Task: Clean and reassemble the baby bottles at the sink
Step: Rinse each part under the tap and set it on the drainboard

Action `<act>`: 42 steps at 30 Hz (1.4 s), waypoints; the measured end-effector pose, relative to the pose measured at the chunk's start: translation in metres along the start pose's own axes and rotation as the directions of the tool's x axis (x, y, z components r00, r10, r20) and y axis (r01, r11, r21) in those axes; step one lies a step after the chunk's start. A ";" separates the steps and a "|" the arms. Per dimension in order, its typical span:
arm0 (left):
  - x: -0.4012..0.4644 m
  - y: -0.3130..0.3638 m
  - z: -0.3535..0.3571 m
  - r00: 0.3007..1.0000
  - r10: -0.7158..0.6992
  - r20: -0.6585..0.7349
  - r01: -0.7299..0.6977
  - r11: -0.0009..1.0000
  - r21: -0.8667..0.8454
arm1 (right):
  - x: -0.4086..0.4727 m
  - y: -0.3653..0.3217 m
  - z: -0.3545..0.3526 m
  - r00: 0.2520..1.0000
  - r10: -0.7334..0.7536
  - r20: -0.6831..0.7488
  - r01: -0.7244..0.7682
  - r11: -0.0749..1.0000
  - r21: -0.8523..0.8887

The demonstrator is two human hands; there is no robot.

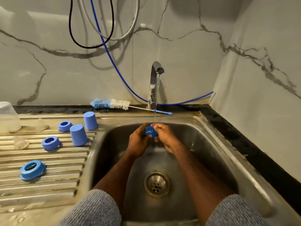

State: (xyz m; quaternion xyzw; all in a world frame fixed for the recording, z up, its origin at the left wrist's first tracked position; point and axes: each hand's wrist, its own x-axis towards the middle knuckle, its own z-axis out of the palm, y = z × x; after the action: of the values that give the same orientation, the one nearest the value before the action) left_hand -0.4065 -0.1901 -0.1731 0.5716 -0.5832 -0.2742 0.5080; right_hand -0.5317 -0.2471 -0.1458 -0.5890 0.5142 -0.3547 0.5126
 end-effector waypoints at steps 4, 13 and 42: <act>0.002 -0.002 0.002 0.995 -0.083 0.054 0.090 0.982 -0.165 | -0.001 0.007 0.003 0.999 -0.022 0.048 0.022 1.000 -0.004; 0.008 0.017 -0.001 0.845 -0.390 0.366 0.521 0.448 -0.727 | -0.005 0.010 0.008 0.944 -0.329 -0.004 0.328 0.941 -0.084; 0.007 -0.003 -0.005 0.961 -0.262 -0.090 0.250 0.960 -0.124 | 0.002 0.019 -0.003 0.997 0.032 0.071 0.009 0.860 -0.511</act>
State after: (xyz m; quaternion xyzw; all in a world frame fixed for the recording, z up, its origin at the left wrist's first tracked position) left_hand -0.3991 -0.1962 -0.1722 0.6267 -0.4606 -0.3392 0.5292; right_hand -0.5389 -0.2484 -0.1634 -0.7140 0.5730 -0.1799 0.3599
